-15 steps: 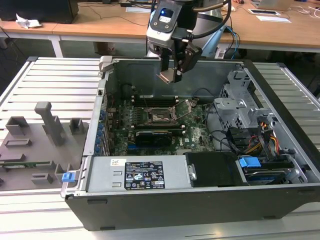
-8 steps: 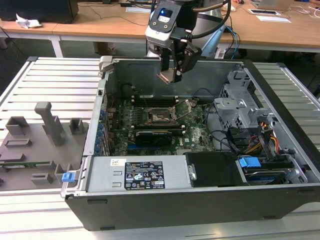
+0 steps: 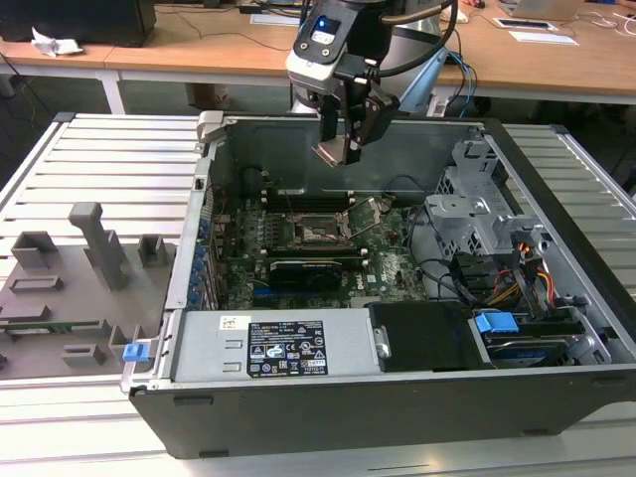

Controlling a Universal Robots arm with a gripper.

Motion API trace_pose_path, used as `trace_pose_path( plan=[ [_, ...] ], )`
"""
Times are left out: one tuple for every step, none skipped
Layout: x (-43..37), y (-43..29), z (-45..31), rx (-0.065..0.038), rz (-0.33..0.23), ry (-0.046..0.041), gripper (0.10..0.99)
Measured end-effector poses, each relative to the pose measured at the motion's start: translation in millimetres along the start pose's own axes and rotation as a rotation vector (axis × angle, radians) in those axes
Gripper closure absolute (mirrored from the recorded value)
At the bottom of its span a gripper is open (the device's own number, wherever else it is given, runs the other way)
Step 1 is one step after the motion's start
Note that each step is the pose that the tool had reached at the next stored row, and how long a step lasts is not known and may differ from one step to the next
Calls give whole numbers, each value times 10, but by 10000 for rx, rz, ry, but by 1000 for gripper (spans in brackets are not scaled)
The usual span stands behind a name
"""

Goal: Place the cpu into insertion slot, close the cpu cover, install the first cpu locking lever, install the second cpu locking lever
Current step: 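Place the cpu into insertion slot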

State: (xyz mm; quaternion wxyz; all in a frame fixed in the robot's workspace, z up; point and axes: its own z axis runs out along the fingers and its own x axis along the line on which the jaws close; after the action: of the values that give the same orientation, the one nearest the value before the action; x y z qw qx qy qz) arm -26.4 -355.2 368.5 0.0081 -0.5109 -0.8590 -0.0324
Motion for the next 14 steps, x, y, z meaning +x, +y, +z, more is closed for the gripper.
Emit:
trace_pose_path(
  plan=[
    [0, 0, 0, -1, 51, -2, 561],
    [0, 0, 0, -2, 101, -4, 561],
    [0, 0, 1, -3, 161, -6, 561],
    [0, 0, 1, -4, 239, -8, 561],
    [0, 0, 1, -5, 306, -11, 561],
    [0, 0, 2, -7, 395, -14, 561],
    [0, 0, 5, -11, 450, -16, 561],
    [1, -1, 8, -12, 488, -18, 561],
    [1, -3, 12, -14, 564, -23, 561],
    [1, -5, 19, -18, 650, -27, 561],
    [2, -6, 22, -20, 710, -30, 561],
    [2, -8, 23, -22, 753, -33, 561],
    [3, -8, 27, -26, 823, -35, 561],
    [2, -8, 32, -31, 913, -39, 561]
  ],
)
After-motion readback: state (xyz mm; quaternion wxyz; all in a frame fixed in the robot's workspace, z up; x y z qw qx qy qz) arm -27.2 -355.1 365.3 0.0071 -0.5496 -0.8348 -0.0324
